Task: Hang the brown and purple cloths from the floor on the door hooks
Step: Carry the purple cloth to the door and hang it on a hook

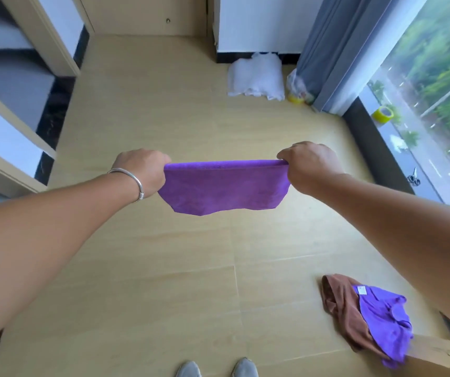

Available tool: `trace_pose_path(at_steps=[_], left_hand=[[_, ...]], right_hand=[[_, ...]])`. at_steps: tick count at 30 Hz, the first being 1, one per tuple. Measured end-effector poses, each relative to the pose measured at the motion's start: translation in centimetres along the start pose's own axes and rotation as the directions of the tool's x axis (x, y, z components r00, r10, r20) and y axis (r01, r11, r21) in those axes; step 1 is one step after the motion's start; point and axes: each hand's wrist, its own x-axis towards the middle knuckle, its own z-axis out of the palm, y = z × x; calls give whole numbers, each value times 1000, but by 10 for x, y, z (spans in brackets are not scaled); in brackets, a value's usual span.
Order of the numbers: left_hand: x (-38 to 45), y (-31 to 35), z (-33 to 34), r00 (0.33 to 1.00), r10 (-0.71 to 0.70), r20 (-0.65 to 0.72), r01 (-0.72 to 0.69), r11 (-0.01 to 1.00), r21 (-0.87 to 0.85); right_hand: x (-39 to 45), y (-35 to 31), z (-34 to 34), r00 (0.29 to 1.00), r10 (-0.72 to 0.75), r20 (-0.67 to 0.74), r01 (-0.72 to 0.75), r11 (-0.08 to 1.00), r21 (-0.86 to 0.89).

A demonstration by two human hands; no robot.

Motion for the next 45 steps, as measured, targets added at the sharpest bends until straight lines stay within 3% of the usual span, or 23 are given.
trace_pose_path(at_steps=[8, 18, 22, 36, 45], left_hand=[[-35, -10, -192, 991, 19, -131, -14, 999, 36], [-97, -22, -375, 944, 9, -329, 16, 997, 75], [-128, -23, -437, 912, 10, -411, 30, 995, 91], [-213, -4, -600, 809, 40, -586, 91, 977, 192], [-234, 19, -643, 763, 34, -645, 137, 968, 212]], right_hand=[[-11, 18, -170, 981, 35, -189, -45, 998, -49], [-36, 27, -353, 943, 14, -333, -60, 990, -127], [-50, 31, -420, 915, 24, -403, -61, 995, -79], [-112, 54, -569, 798, 4, -602, -27, 999, -30], [-135, 78, -621, 754, -3, -657, -18, 1000, -25]])
